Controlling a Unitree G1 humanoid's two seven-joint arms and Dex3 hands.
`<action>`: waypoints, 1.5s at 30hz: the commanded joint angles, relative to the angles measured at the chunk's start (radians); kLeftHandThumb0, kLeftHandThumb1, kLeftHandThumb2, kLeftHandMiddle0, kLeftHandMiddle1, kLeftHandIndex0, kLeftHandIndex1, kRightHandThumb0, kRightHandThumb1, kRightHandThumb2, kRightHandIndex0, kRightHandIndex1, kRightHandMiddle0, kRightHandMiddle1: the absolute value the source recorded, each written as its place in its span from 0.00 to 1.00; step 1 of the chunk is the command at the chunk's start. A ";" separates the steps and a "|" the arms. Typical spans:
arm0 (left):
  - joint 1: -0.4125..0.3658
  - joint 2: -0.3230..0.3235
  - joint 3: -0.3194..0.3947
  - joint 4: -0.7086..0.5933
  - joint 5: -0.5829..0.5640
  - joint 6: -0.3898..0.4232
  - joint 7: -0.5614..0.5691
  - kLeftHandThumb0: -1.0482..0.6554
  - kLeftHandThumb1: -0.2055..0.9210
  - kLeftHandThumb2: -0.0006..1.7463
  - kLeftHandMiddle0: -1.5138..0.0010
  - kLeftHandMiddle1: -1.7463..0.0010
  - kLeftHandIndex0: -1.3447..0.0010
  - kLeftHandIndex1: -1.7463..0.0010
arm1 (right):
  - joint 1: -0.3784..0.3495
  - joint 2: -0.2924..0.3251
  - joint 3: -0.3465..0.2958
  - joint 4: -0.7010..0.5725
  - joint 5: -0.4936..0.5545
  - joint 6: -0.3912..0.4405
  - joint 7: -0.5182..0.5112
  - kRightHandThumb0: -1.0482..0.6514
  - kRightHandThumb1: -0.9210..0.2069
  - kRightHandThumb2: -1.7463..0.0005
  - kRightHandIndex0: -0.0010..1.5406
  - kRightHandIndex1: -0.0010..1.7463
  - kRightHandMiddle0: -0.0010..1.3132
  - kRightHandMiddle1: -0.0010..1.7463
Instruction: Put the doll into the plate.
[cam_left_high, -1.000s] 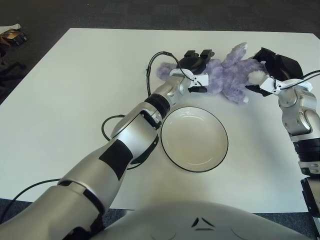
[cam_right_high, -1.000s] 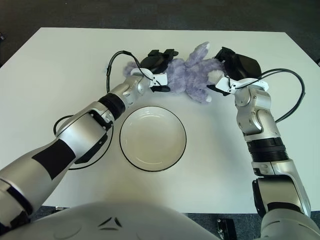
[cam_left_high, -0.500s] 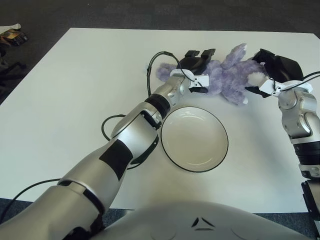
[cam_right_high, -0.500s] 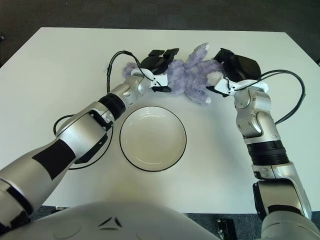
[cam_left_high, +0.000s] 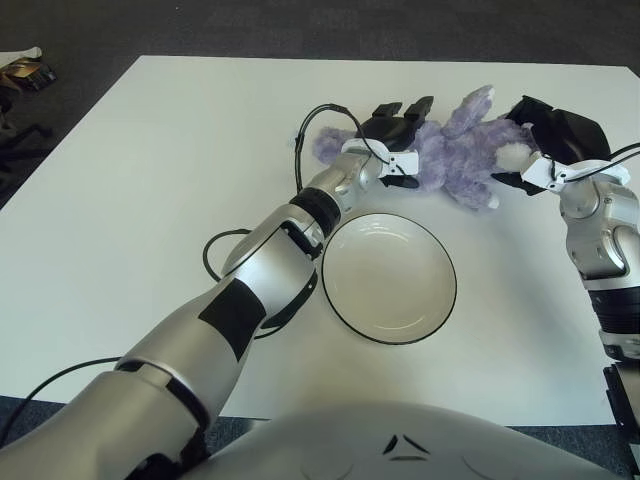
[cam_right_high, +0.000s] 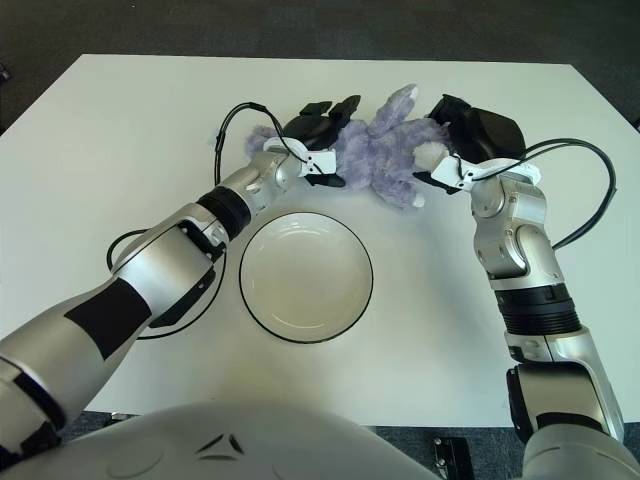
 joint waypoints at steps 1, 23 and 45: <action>0.002 -0.029 0.023 0.007 -0.032 -0.010 -0.059 0.09 0.64 0.31 1.00 0.70 1.00 1.00 | 0.009 0.006 -0.011 -0.023 -0.009 0.011 0.004 0.61 0.57 0.34 0.36 0.87 0.66 0.76; -0.060 -0.078 0.081 0.024 -0.144 0.170 -0.382 0.18 0.64 0.35 0.98 0.57 1.00 1.00 | 0.019 0.001 -0.014 -0.045 -0.023 0.016 -0.015 0.61 0.56 0.35 0.36 0.85 0.66 0.77; -0.025 -0.114 0.091 0.063 -0.168 0.111 -0.253 0.42 0.42 0.57 0.74 0.11 1.00 0.45 | 0.022 0.003 -0.019 -0.057 -0.025 0.034 -0.011 0.61 0.57 0.34 0.36 0.87 0.67 0.75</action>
